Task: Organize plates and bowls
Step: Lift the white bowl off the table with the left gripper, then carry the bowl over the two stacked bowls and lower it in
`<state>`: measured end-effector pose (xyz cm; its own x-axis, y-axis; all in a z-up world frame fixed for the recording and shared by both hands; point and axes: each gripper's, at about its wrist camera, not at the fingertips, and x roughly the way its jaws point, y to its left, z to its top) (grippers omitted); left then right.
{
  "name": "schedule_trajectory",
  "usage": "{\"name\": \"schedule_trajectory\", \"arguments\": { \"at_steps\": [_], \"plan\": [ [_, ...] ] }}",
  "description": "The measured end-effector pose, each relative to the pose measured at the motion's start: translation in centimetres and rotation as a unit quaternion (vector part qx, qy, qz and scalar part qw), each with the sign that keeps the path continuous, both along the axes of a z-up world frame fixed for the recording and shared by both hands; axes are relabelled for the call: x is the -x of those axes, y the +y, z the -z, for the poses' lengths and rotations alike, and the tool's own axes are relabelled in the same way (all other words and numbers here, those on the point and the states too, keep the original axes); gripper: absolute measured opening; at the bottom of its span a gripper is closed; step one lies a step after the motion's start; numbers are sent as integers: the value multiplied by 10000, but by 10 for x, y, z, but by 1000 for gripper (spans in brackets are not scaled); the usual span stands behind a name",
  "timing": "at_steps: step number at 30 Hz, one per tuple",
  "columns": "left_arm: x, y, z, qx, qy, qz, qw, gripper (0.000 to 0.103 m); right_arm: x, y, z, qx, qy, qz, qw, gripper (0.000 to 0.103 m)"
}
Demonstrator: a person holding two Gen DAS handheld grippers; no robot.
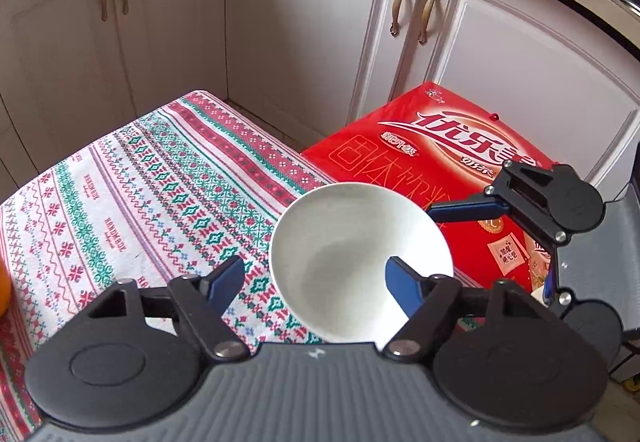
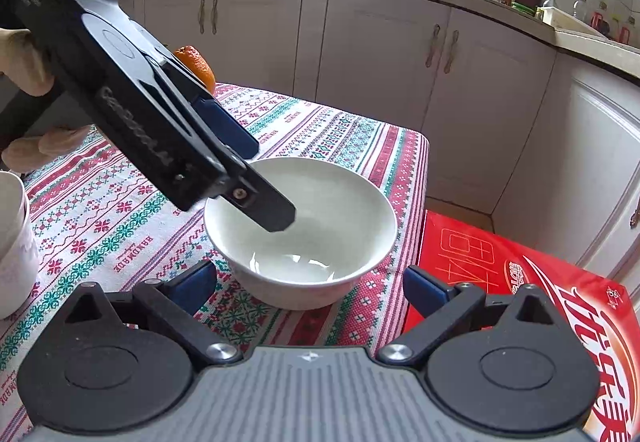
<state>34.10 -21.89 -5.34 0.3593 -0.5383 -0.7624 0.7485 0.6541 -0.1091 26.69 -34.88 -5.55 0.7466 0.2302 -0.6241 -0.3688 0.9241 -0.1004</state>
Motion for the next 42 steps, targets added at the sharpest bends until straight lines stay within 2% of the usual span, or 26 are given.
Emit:
{"name": "schedule_trajectory", "arguments": {
  "at_steps": [3, 8, 10, 15, 24, 33, 42],
  "plan": [
    [-4, -4, 3, 22, 81, 24, 10000, 67, -3, 2, 0, 42, -12, -40, 10000, 100],
    [-7, -8, 5, 11, 92, 61, 9999, 65, -5, 4, 1, 75, -17, -119, 9999, 94],
    [-9, -8, 6, 9, 111, 75, 9999, 61, -5, 4, 1, 71, -12, -150, 9999, 92],
    [-12, -10, 8, 51, 202, 126, 9997, 58, -4, 3, 1, 68, -17, -155, 9999, 91],
    [-7, -9, 5, 68, 193, 117, 9997, 58, 0, 3, -2, 7, 46, -103, 9999, 91],
    [15, 4, -15, 154, 75, 145, 9997, 58, 22, 13, -23, 72, 34, -149, 9999, 91],
    [59, 30, -39, 218, -152, 100, 9996, 58, 59, 32, -49, 16, -3, -319, 9995, 91]
  ]
}}
